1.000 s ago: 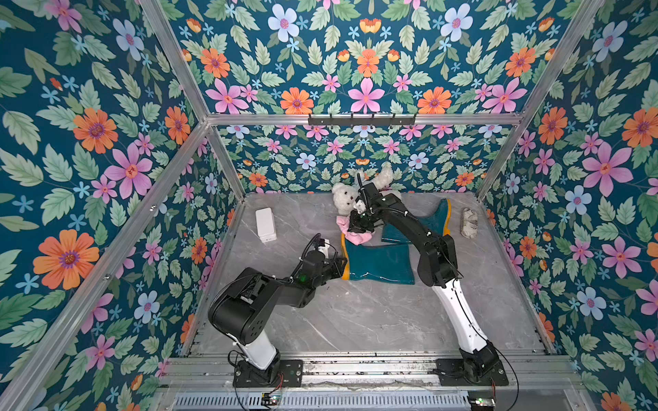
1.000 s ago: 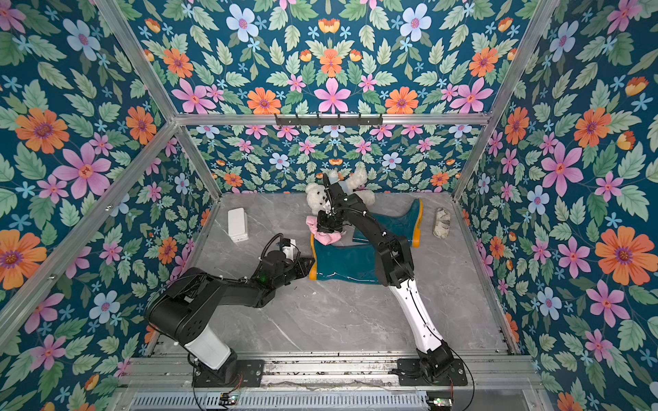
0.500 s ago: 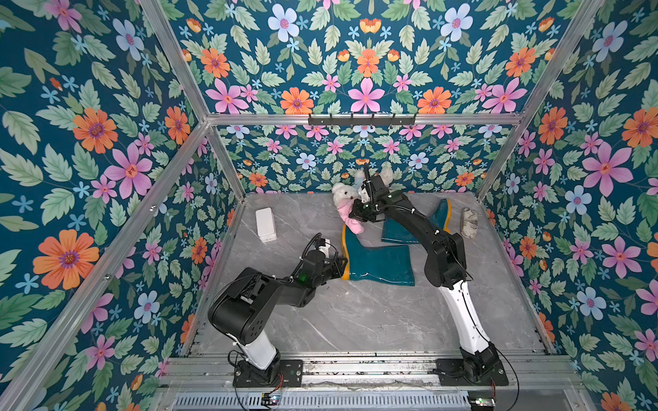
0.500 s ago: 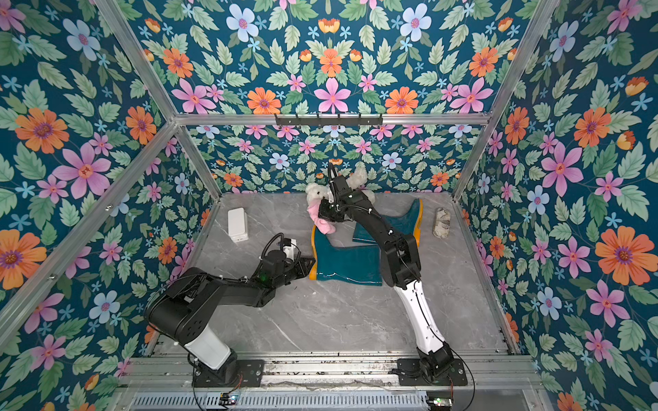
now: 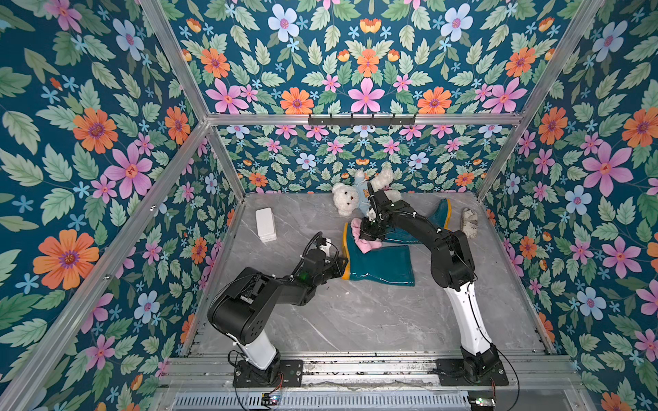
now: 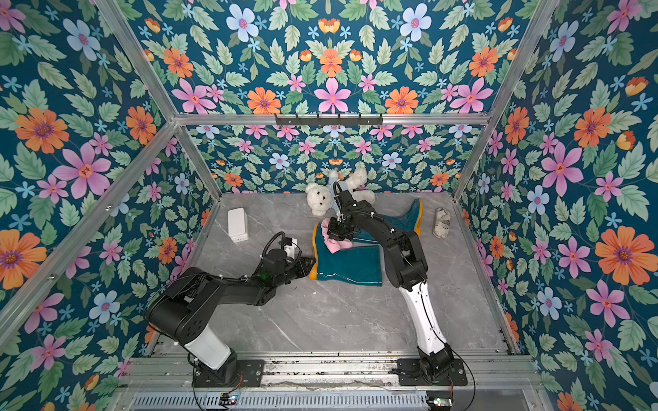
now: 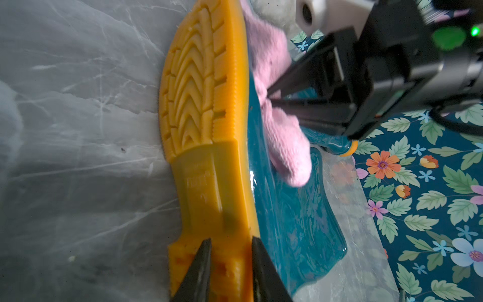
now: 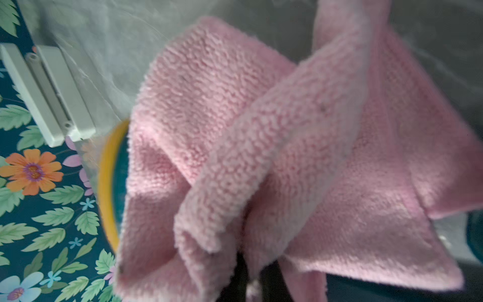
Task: Wipe the rubber boots with a cloth
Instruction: Wipe the dirt off the rubber boot.
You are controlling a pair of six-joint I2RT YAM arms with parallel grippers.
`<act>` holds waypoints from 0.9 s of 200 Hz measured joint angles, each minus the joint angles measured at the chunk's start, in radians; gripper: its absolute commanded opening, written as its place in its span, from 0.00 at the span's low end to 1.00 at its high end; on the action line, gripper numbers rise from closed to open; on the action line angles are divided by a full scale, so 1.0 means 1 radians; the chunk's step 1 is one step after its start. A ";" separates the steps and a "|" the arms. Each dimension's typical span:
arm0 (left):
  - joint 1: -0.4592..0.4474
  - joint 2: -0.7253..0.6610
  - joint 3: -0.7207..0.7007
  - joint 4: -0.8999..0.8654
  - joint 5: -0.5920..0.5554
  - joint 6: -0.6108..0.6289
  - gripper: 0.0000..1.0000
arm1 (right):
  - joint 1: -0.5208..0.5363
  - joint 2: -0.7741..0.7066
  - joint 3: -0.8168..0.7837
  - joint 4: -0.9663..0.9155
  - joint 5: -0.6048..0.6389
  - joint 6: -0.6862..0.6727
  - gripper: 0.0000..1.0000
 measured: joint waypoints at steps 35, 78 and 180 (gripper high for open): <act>0.000 0.000 -0.002 0.002 0.001 0.000 0.28 | -0.053 -0.087 -0.153 -0.011 0.009 -0.063 0.00; 0.000 0.000 -0.002 0.002 0.000 0.000 0.28 | -0.131 -0.191 -0.314 -0.018 0.093 -0.141 0.00; 0.000 0.006 0.002 0.005 0.005 0.000 0.27 | -0.325 -0.420 -0.569 -0.072 0.396 -0.245 0.00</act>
